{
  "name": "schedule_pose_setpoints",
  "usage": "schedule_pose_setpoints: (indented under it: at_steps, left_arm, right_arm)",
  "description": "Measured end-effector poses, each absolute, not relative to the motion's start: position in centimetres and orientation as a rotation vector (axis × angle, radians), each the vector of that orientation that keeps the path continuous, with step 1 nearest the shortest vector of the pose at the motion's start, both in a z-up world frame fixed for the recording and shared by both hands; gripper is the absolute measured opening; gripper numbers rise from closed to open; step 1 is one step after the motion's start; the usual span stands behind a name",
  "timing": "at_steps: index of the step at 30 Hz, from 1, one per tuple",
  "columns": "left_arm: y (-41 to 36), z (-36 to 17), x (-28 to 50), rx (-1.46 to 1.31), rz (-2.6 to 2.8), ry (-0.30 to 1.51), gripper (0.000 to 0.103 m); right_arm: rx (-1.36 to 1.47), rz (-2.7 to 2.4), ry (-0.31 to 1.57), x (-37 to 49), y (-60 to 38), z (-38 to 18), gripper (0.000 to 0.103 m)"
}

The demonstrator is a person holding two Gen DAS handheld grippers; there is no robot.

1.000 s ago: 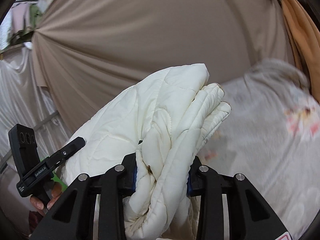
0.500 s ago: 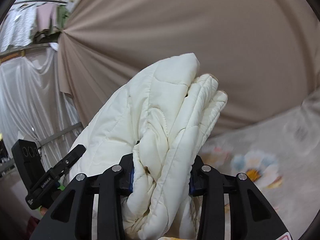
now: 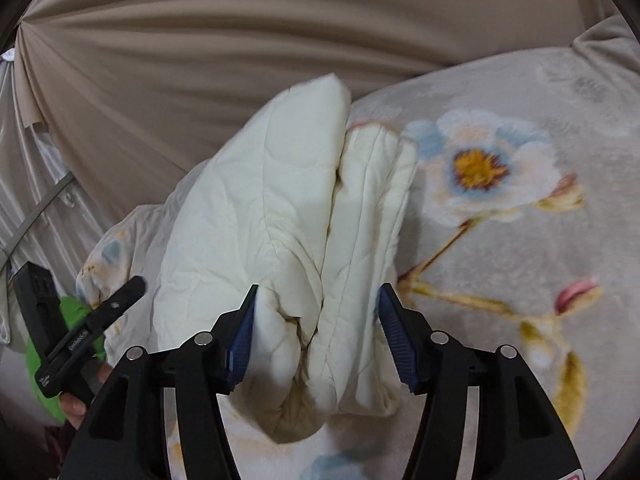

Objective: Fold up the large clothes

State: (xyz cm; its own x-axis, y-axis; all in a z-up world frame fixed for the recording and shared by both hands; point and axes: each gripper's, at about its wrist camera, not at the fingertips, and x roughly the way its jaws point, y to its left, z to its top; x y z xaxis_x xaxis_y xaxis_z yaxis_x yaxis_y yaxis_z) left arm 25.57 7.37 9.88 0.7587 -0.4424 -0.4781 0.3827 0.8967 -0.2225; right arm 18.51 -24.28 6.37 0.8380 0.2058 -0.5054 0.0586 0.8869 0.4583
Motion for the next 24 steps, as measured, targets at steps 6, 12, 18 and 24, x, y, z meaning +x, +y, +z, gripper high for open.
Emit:
schedule_pose_setpoints:
  at_steps: [6, 12, 18, 24]
  left_arm:
    - [6.9, 11.1, 24.8, -0.143, -0.398, 0.605, 0.069]
    - [4.1, 7.9, 25.0, -0.041, -0.338, 0.678, 0.069]
    - [2.5, 6.2, 24.4, 0.022, -0.305, 0.664, 0.074]
    - [2.4, 6.9, 23.2, 0.036, -0.267, 0.668, 0.073]
  right_arm:
    - [0.253, 0.054, 0.507, 17.7, -20.3, 11.4, 0.017]
    - [0.166, -0.014, 0.643, 21.7, -19.6, 7.2, 0.0]
    - [0.091, -0.051, 0.7, 23.5, -19.7, 4.0, 0.0]
    - [0.12, -0.047, 0.628, 19.8, -18.8, 8.4, 0.0]
